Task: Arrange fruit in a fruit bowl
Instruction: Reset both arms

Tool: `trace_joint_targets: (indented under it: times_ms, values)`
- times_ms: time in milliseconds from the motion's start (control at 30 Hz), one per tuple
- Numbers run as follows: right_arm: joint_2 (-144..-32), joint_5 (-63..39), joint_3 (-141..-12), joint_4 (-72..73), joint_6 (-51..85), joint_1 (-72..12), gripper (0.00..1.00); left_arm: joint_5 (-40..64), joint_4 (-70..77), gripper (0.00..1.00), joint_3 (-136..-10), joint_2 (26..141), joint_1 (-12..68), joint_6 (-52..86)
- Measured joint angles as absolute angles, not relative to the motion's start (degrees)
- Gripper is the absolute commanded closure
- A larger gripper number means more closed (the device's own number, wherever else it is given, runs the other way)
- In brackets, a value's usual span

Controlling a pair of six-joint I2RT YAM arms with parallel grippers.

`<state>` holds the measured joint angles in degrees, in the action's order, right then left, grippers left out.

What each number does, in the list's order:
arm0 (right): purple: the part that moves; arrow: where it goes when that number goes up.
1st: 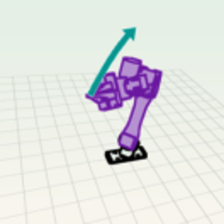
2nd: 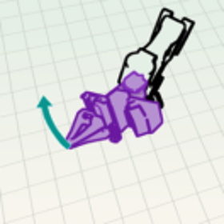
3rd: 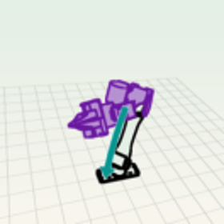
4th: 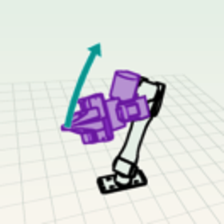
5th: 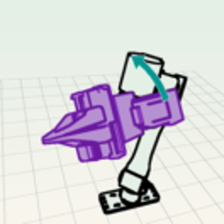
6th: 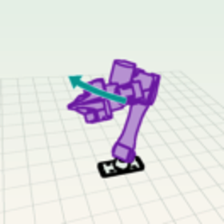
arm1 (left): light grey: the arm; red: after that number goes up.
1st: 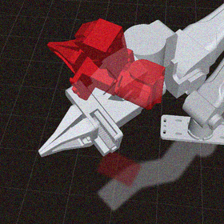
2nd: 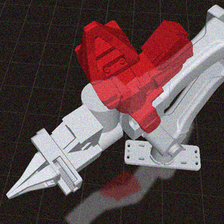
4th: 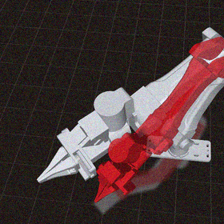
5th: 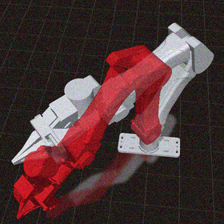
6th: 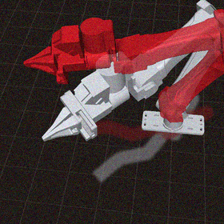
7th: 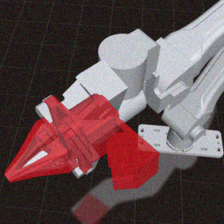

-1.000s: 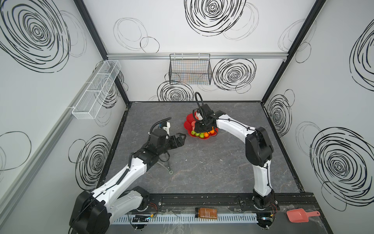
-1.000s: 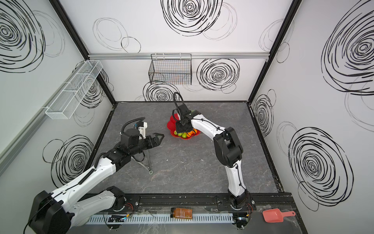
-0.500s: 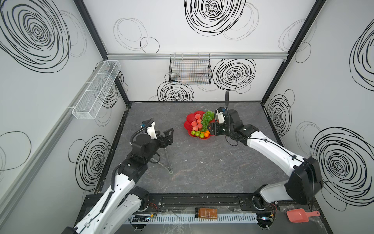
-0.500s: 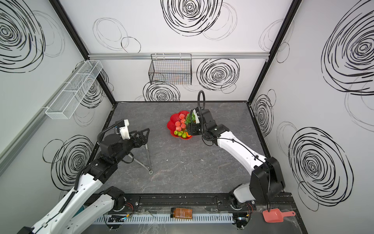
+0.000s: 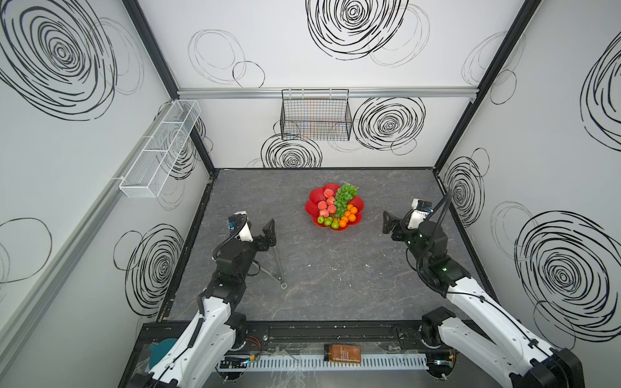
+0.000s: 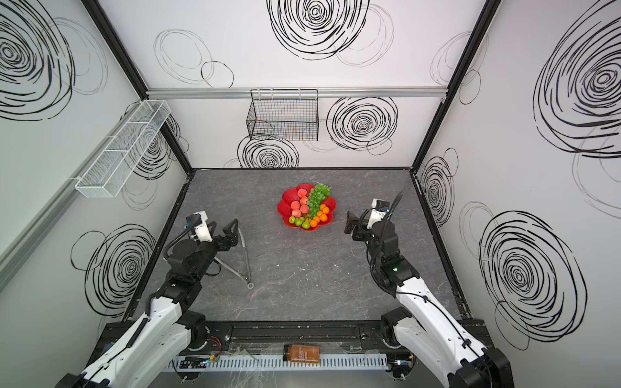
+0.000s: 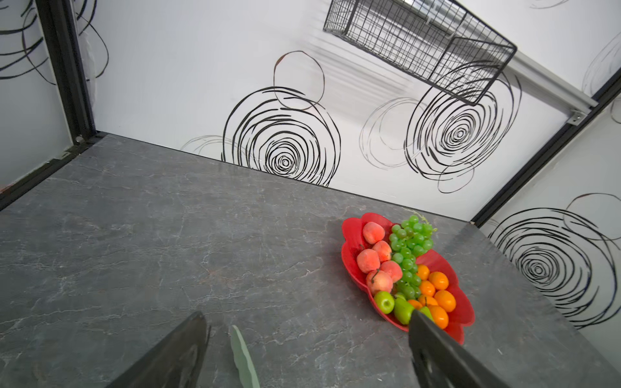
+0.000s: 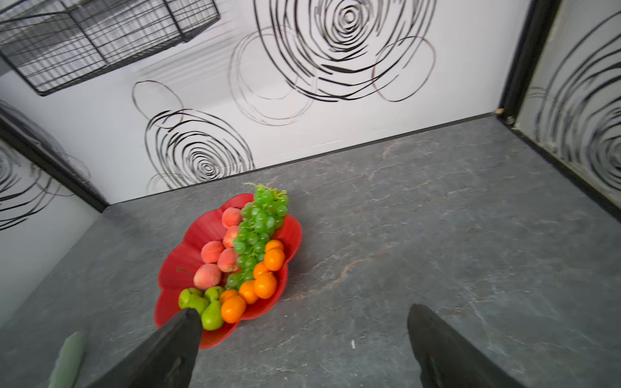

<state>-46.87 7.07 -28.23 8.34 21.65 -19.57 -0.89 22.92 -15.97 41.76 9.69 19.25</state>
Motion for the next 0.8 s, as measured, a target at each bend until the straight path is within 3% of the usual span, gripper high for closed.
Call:
trace_joint_targets:
  times_ms: [267, 467, 800]
  values:
    - [-46.17, 8.99, -22.37, 14.94, 19.46, -9.45, 0.00, -1.41, 33.39, 0.04, -13.80, 44.99, 7.92, 13.93]
    - [-52.53, 7.01, -19.27, 21.76, 18.94, -3.25, 0.00, -9.85, 38.96, 0.04, -10.31, 45.74, 9.65, 11.42]
    - [-64.14, 7.46, -19.25, 27.83, 16.71, -0.99, 0.00, -23.83, 47.09, 0.04, -4.32, 51.09, 13.82, 3.60]
